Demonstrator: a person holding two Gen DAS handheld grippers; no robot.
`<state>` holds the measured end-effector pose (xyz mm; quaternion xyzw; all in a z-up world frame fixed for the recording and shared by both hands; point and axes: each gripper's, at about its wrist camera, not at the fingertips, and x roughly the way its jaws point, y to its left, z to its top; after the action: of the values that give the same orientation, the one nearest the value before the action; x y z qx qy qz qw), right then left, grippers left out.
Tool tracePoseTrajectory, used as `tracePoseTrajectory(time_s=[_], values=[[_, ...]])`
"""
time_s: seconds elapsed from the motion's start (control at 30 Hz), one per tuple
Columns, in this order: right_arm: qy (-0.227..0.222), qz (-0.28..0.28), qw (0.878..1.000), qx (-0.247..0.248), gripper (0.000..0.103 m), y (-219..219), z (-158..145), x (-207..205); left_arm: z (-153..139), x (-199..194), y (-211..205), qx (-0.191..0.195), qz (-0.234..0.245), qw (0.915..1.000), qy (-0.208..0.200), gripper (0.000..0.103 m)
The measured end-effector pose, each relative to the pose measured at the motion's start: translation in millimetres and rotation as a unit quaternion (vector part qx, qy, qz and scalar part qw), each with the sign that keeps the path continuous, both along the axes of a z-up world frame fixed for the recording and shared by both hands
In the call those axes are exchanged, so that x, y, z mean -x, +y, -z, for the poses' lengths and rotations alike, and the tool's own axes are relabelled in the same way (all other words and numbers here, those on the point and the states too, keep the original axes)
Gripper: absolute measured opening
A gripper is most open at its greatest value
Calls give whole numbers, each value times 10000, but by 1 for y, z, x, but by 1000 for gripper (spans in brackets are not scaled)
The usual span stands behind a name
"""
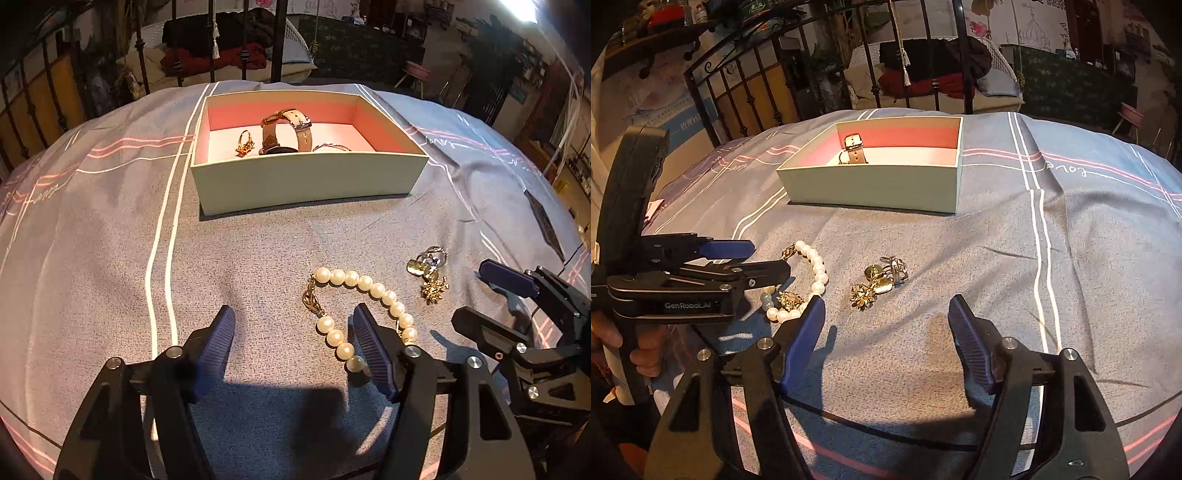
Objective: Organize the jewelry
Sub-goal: 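Grasp the pearl bracelet with the left gripper while the right gripper grasps a gold flower charm, then carry the pearl bracelet and gold charm over the box with both grippers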
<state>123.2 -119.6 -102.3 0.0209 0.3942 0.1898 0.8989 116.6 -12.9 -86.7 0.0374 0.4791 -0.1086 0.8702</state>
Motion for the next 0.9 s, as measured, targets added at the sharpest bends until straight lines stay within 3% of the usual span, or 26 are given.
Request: tracePoseTrajectory(time_s=[0.1, 0.17, 0.27, 0.33, 0.43, 0.67, 0.77, 0.9], values=[[-4, -13, 10000, 34, 70, 2, 0, 0, 4, -2, -10, -282, 109, 9995, -55, 44], [25, 5, 10000, 48, 70, 3, 2, 0, 4, 2, -20, -418, 237, 9988, -89, 26], [61, -30, 9999, 104, 70, 7, 2, -3, 5, 6, -30, -458, 423, 9979, -164, 9], [121, -98, 9998, 125, 63, 10, 3, -5, 2, 5, -25, -109, 385, 9991, -130, 9], [191, -227, 9994, 179, 46, 16, 4, -9, -4, 1, -11, 533, 199, 9984, -66, 9], [202, -448, 9976, 477, 35, 37, 6, -21, -22, 3, -5, 1013, 172, 9945, -220, 9], [176, -432, 9980, 435, 18, 34, 7, -20, -28, 1, -2, 1280, 176, 9914, -215, 9], [76, -458, 9979, 458, 18, 32, 5, -16, -39, -2, -5, 1308, 236, 9907, -301, 9]])
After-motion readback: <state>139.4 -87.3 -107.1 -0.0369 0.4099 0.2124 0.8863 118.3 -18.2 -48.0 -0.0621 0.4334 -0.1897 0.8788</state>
